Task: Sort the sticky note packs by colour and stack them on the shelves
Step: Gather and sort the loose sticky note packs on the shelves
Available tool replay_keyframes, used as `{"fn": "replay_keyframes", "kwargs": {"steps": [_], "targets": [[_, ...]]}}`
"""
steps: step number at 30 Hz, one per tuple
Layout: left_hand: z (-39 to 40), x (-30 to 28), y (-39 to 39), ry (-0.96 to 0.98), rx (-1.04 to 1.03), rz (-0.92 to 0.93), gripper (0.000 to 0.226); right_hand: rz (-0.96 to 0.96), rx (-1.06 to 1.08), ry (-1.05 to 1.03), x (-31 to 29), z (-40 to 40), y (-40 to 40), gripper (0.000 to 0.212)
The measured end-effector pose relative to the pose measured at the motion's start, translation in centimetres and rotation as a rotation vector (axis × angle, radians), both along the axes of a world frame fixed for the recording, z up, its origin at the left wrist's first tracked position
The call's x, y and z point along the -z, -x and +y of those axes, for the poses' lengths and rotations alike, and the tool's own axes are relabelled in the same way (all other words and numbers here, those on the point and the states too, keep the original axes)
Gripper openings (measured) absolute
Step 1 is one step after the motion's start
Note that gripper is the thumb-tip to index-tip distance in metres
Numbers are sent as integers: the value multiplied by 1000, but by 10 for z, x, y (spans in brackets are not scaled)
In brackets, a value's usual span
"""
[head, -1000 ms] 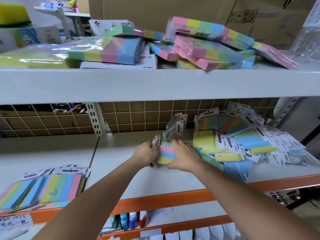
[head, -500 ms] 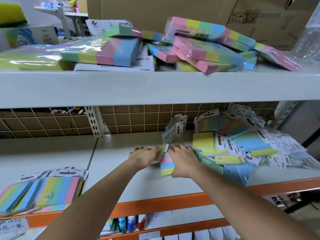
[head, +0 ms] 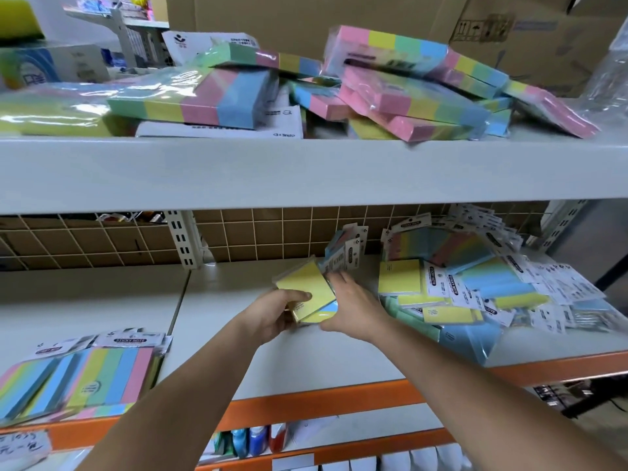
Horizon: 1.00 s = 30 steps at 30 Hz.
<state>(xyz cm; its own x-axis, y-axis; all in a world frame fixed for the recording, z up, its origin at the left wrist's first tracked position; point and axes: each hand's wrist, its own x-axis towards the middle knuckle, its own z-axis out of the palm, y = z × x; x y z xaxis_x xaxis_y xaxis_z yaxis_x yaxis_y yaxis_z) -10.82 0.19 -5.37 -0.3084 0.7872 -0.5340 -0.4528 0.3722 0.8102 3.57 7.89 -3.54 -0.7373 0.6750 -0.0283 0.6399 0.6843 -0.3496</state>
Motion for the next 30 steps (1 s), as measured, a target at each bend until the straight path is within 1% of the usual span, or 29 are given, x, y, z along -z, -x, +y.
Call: {"fn": "replay_keyframes", "kwargs": {"steps": [2,4,5,7,10,11,12,13,14,16,18,21,23,24,25,27,28,30], "targets": [[-2,-3,3,-3,4,1,23,-39,-12,23,0,4,1,89],[-2,-3,8,8,-21,23,30,-41,-5,137,-1,9,2,95],[-1,-3,10,14,-38,36,35,-29,10,187,-3,12,2,94],[-2,-4,15,19,-81,61,42,12,60,242,-7,21,5,78],[-4,-2,20,34,-129,81,49,161,222,264,-5,40,13,45],[-5,-2,22,46,-136,104,51,199,278,249,-3,46,17,40],[-5,-1,24,62,-142,137,53,222,314,235,-1,50,21,42],[-4,0,25,76,-143,175,52,207,321,199,2,54,25,48],[-4,0,26,86,-139,204,50,150,302,138,5,58,28,57],[-3,0,26,104,-125,249,45,12,214,-43,8,64,32,69],[-2,2,23,125,-99,270,37,-45,91,-136,8,68,36,74],[0,5,15,144,-54,249,25,-142,24,-122,5,73,45,84],[2,7,12,147,-27,246,27,-242,29,-66,6,81,54,87],[3,8,11,150,-17,250,28,-276,33,-32,7,85,57,84],[4,9,11,155,-11,256,28,-282,39,-7,7,87,60,77],[6,10,11,173,-5,262,22,-234,49,4,8,87,61,63],[6,9,11,185,-1,265,19,-203,64,24,10,88,61,65],[5,6,11,200,8,265,15,-173,126,89,12,90,60,78]]}}
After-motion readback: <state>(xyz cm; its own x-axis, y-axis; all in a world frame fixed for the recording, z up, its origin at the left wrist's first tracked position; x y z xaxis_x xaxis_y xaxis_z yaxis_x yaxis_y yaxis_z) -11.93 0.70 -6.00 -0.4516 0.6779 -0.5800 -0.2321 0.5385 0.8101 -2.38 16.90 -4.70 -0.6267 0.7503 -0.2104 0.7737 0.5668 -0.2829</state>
